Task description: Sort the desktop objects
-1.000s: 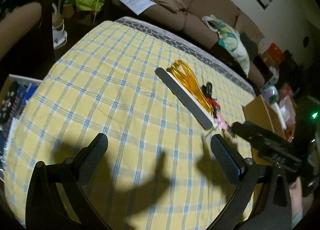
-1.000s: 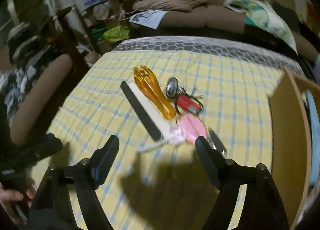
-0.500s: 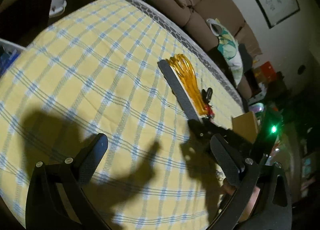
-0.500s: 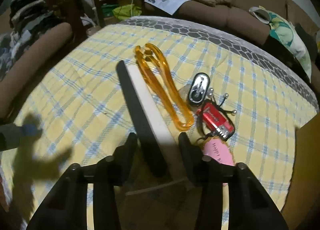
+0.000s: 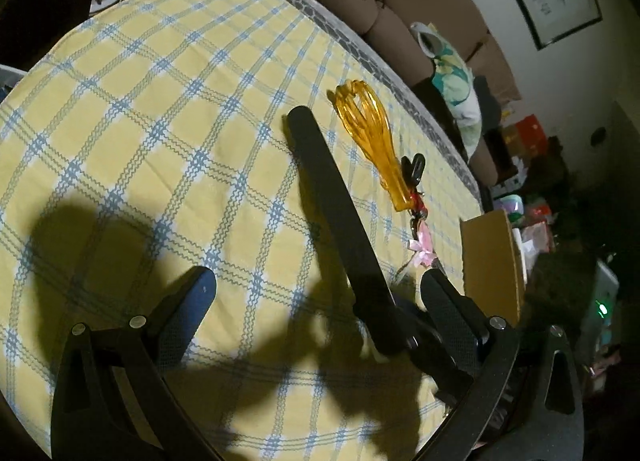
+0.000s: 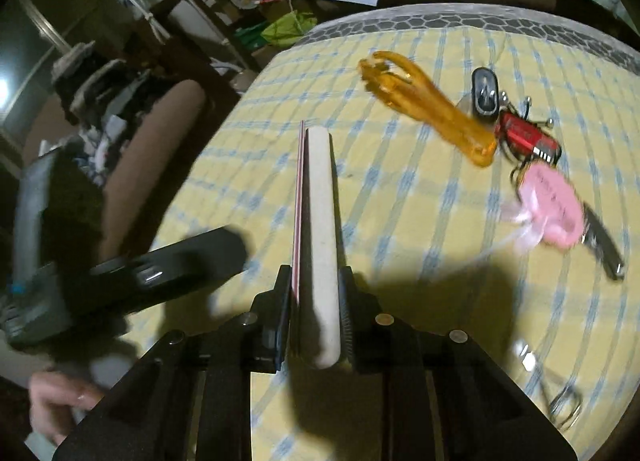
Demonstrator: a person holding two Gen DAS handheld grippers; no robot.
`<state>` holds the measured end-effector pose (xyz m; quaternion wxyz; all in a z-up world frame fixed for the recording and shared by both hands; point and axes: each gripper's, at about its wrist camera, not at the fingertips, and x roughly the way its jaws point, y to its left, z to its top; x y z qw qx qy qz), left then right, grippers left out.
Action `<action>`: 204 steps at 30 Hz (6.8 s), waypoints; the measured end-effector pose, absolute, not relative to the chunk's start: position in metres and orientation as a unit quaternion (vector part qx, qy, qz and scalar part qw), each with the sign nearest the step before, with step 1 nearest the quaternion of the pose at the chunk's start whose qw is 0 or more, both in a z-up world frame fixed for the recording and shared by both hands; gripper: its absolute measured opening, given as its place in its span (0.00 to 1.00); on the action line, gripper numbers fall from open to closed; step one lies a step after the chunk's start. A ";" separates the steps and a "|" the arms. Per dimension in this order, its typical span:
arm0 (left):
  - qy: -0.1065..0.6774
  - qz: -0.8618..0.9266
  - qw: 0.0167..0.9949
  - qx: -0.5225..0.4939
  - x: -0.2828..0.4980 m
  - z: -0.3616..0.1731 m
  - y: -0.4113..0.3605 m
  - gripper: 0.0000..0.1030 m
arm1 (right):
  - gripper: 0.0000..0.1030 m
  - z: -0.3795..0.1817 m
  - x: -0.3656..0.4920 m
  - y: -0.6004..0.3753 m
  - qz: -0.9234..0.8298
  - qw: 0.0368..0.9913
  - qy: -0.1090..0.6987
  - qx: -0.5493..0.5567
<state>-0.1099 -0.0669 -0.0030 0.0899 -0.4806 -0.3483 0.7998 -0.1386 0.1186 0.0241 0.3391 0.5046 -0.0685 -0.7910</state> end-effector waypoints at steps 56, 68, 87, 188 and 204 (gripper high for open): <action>-0.425 0.777 0.205 -0.416 -0.097 0.038 -0.091 0.17 | 0.17 0.044 -0.093 0.153 -0.847 0.228 -0.018 0.479; -0.338 0.778 0.271 -0.454 -0.095 0.089 0.049 0.17 | 0.17 0.132 -0.070 0.304 -0.868 0.198 -0.136 0.434; -0.201 0.798 0.236 -0.516 -0.197 0.089 0.295 0.17 | 0.18 0.111 -0.141 0.455 -0.875 0.101 -0.227 0.416; 0.161 0.843 0.208 -0.470 -0.188 -0.001 0.170 0.69 | 1.00 0.037 -0.087 0.230 -0.851 0.211 -0.017 0.480; -0.004 0.871 0.180 -0.456 -0.107 0.085 0.065 0.49 | 0.91 0.031 -0.091 0.238 -0.852 0.214 -0.024 0.477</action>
